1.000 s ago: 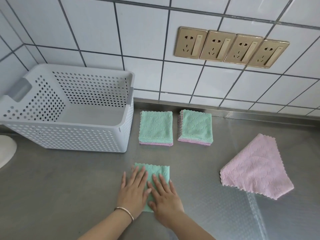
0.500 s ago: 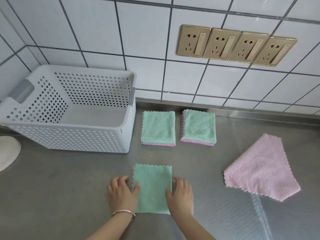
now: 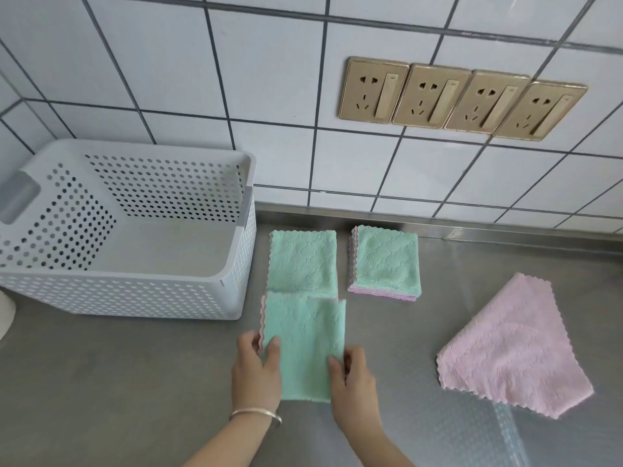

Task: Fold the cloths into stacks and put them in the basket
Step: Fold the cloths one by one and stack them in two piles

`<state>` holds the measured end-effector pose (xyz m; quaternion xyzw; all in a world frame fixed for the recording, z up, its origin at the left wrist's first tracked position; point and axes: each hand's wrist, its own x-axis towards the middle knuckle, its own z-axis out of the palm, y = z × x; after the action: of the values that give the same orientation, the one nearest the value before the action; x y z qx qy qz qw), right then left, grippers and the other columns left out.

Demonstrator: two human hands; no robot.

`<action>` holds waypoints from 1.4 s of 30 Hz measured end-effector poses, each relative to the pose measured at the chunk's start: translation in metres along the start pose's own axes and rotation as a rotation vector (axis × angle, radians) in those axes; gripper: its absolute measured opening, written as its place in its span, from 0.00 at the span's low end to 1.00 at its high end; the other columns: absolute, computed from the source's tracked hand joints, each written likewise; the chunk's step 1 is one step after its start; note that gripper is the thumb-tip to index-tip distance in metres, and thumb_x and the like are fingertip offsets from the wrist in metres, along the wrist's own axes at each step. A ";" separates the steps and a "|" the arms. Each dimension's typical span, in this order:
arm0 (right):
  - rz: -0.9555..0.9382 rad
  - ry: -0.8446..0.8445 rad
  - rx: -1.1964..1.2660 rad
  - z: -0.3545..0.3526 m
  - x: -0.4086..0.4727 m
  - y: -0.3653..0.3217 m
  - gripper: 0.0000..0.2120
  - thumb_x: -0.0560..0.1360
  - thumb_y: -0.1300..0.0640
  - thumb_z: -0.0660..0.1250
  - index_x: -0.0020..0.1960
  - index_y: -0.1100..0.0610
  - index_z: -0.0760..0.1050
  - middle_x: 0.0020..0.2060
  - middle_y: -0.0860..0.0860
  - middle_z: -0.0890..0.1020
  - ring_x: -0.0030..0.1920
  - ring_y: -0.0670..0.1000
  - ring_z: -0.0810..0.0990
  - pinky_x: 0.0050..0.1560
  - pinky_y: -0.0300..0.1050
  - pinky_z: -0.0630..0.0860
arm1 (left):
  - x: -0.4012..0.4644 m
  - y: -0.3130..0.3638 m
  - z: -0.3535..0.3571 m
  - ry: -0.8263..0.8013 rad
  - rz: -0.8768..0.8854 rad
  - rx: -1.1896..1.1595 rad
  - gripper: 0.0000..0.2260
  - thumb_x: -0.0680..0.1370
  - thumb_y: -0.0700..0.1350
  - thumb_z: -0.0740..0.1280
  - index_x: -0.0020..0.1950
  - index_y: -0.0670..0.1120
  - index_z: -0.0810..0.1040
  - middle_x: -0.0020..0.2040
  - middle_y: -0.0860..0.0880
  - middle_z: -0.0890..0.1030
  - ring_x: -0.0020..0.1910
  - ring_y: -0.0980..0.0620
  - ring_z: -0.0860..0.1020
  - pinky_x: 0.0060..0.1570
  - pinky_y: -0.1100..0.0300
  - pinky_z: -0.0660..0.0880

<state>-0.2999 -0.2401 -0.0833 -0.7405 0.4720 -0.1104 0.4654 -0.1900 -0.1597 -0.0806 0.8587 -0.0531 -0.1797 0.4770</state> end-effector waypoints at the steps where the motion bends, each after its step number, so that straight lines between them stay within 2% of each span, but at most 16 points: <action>1: -0.006 0.029 0.039 -0.005 0.015 -0.010 0.04 0.78 0.57 0.60 0.45 0.55 0.66 0.32 0.46 0.73 0.32 0.44 0.72 0.31 0.35 0.67 | 0.010 0.015 0.003 0.002 0.032 -0.027 0.08 0.76 0.43 0.65 0.52 0.43 0.70 0.48 0.43 0.78 0.48 0.42 0.76 0.42 0.58 0.65; 6: 0.005 0.067 0.123 -0.014 0.097 -0.053 0.05 0.78 0.54 0.60 0.49 0.55 0.66 0.36 0.47 0.73 0.34 0.48 0.72 0.33 0.39 0.67 | 0.074 0.069 0.031 0.014 0.087 -0.042 0.15 0.79 0.46 0.59 0.65 0.43 0.65 0.59 0.43 0.77 0.56 0.43 0.76 0.51 0.55 0.69; 10: 0.073 0.137 0.150 -0.005 0.153 -0.062 0.11 0.77 0.54 0.61 0.58 0.54 0.65 0.35 0.50 0.74 0.35 0.51 0.73 0.38 0.44 0.69 | 0.127 0.080 0.055 0.037 0.100 0.082 0.17 0.79 0.47 0.59 0.67 0.45 0.63 0.62 0.42 0.77 0.56 0.40 0.77 0.51 0.51 0.73; 13: 0.118 0.147 -0.029 0.003 0.170 -0.056 0.18 0.77 0.53 0.61 0.64 0.54 0.63 0.34 0.49 0.74 0.38 0.54 0.74 0.36 0.45 0.67 | 0.144 0.073 0.067 0.006 0.065 0.210 0.18 0.79 0.46 0.59 0.68 0.47 0.62 0.62 0.42 0.76 0.56 0.39 0.77 0.51 0.51 0.73; 15: 0.109 0.153 -0.160 0.009 0.175 -0.053 0.20 0.77 0.52 0.62 0.66 0.55 0.62 0.45 0.52 0.78 0.47 0.56 0.77 0.43 0.48 0.72 | 0.150 0.063 0.072 -0.004 0.076 0.262 0.20 0.78 0.44 0.61 0.70 0.47 0.62 0.64 0.41 0.73 0.58 0.40 0.75 0.54 0.50 0.73; 19: -0.324 0.269 -0.652 0.021 0.186 -0.039 0.27 0.64 0.58 0.71 0.62 0.54 0.70 0.55 0.55 0.79 0.51 0.56 0.78 0.48 0.49 0.78 | 0.154 0.051 0.074 0.056 0.385 0.531 0.22 0.75 0.42 0.64 0.69 0.46 0.68 0.67 0.42 0.70 0.63 0.40 0.71 0.61 0.46 0.69; 22: -0.462 0.122 -0.818 0.029 0.195 -0.034 0.24 0.69 0.55 0.56 0.64 0.54 0.74 0.65 0.54 0.75 0.67 0.55 0.70 0.65 0.51 0.62 | 0.155 0.049 0.081 -0.066 0.615 0.868 0.22 0.77 0.54 0.53 0.67 0.49 0.71 0.70 0.49 0.71 0.70 0.45 0.64 0.66 0.42 0.60; 25: -0.425 -0.020 -0.869 0.037 0.192 -0.028 0.25 0.72 0.50 0.53 0.65 0.54 0.74 0.68 0.53 0.72 0.69 0.54 0.69 0.67 0.53 0.57 | 0.160 0.034 0.084 -0.217 0.540 1.042 0.32 0.77 0.61 0.34 0.72 0.50 0.62 0.73 0.49 0.65 0.73 0.46 0.61 0.69 0.38 0.58; 28: -0.387 -0.114 -0.847 0.033 0.193 -0.028 0.27 0.76 0.49 0.47 0.73 0.54 0.60 0.74 0.53 0.57 0.74 0.53 0.57 0.73 0.55 0.57 | 0.167 0.028 0.085 -0.326 0.453 1.026 0.35 0.71 0.66 0.30 0.75 0.54 0.45 0.78 0.49 0.47 0.77 0.49 0.46 0.71 0.40 0.50; 30: -0.370 -0.230 -0.880 0.026 0.200 -0.034 0.28 0.78 0.47 0.41 0.77 0.53 0.42 0.76 0.51 0.40 0.76 0.51 0.39 0.75 0.53 0.42 | 0.170 0.033 0.082 -0.383 0.401 1.013 0.33 0.72 0.66 0.36 0.75 0.56 0.40 0.77 0.51 0.38 0.76 0.51 0.38 0.73 0.41 0.46; 31: -0.378 -0.247 -0.892 0.022 0.202 -0.038 0.28 0.79 0.47 0.42 0.76 0.53 0.39 0.76 0.51 0.39 0.76 0.51 0.37 0.74 0.52 0.38 | 0.171 0.038 0.080 -0.389 0.396 1.025 0.30 0.75 0.64 0.41 0.75 0.56 0.40 0.77 0.50 0.37 0.76 0.51 0.37 0.73 0.40 0.45; 32: -0.421 -0.234 -0.891 0.018 0.201 -0.042 0.29 0.80 0.47 0.45 0.76 0.54 0.40 0.76 0.51 0.41 0.76 0.51 0.40 0.74 0.51 0.38 | 0.171 0.045 0.076 -0.381 0.389 1.030 0.29 0.78 0.62 0.45 0.75 0.55 0.41 0.77 0.50 0.39 0.76 0.51 0.38 0.73 0.40 0.44; 34: -0.554 -0.088 -0.809 0.009 0.188 -0.045 0.29 0.76 0.50 0.57 0.75 0.54 0.54 0.74 0.52 0.60 0.74 0.52 0.58 0.74 0.50 0.50 | 0.169 0.052 0.067 -0.278 0.414 0.992 0.28 0.79 0.58 0.51 0.76 0.50 0.51 0.78 0.45 0.48 0.77 0.46 0.46 0.72 0.38 0.49; 36: -0.577 0.126 -0.596 -0.018 0.162 -0.028 0.25 0.67 0.54 0.64 0.64 0.53 0.71 0.59 0.49 0.78 0.58 0.51 0.75 0.66 0.47 0.64 | 0.149 0.066 0.072 -0.140 0.565 0.779 0.28 0.76 0.56 0.53 0.70 0.42 0.66 0.72 0.39 0.64 0.72 0.39 0.62 0.69 0.40 0.60; 39: -0.477 0.385 -0.450 -0.069 0.114 0.031 0.19 0.62 0.56 0.63 0.54 0.53 0.74 0.47 0.48 0.80 0.46 0.51 0.75 0.53 0.43 0.66 | 0.106 0.087 0.092 -0.121 0.743 0.359 0.24 0.72 0.52 0.54 0.60 0.39 0.74 0.61 0.38 0.74 0.62 0.41 0.70 0.66 0.52 0.64; 42: -0.291 0.443 -0.547 -0.107 0.069 0.103 0.16 0.61 0.54 0.62 0.49 0.52 0.73 0.44 0.48 0.78 0.45 0.53 0.76 0.50 0.45 0.66 | 0.063 0.091 0.122 -0.273 0.816 0.274 0.19 0.71 0.49 0.56 0.57 0.42 0.75 0.55 0.43 0.75 0.56 0.48 0.72 0.59 0.60 0.66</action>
<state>-0.3891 -0.3707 -0.1259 -0.8549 0.4630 -0.2028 0.1166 -0.1682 -0.3230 -0.0796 0.7913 -0.4730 -0.0799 0.3792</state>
